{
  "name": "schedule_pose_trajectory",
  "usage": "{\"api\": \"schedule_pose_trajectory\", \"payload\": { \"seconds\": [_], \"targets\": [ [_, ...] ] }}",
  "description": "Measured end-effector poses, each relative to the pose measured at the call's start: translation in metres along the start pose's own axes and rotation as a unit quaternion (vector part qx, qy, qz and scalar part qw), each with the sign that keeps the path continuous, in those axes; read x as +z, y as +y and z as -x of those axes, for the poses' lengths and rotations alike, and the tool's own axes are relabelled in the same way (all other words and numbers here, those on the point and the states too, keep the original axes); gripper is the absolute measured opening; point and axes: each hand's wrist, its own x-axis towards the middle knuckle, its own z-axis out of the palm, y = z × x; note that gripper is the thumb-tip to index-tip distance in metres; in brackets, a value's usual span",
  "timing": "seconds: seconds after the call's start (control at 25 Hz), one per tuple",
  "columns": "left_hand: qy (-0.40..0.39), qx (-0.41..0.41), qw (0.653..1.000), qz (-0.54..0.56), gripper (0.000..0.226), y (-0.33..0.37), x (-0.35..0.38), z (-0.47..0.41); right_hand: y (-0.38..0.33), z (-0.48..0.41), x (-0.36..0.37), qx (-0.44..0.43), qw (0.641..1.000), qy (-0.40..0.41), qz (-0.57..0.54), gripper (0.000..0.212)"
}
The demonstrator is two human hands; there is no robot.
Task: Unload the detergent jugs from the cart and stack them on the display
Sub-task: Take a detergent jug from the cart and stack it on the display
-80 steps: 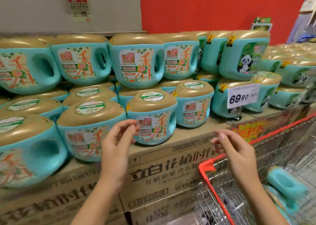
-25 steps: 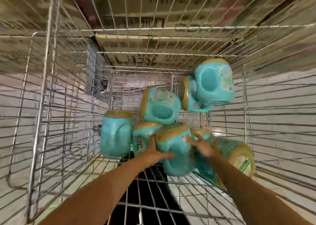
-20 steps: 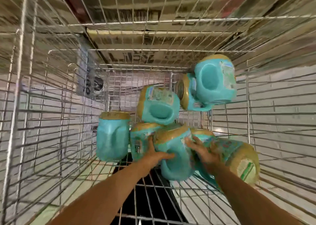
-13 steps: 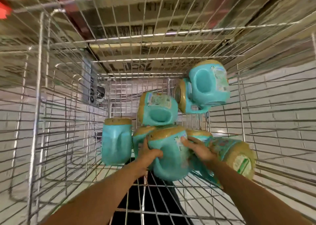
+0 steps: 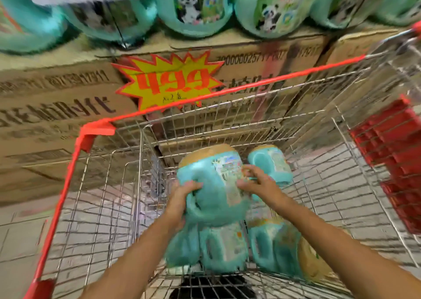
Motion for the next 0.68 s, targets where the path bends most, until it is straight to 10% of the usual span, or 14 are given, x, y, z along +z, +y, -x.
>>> {"api": "schedule_pose_trajectory", "payload": {
  "seconds": [0.32,0.52,0.68],
  "targets": [
    [-0.065,0.05,0.991,0.104,0.017,0.07,0.016,0.058,-0.08,0.081,0.025,-0.151,0.984,0.093,0.004,0.037],
    [-0.059,0.153,0.984,0.064,0.037,0.077,0.02,0.078,-0.096,0.108,0.056,-0.2,0.962,0.129,0.136,0.095],
    [-0.103,0.213,0.971,0.012,0.085,0.083,0.009,0.09,-0.097,0.11,0.061,-0.192,0.967,0.097,-0.136,0.09]
  ]
}}
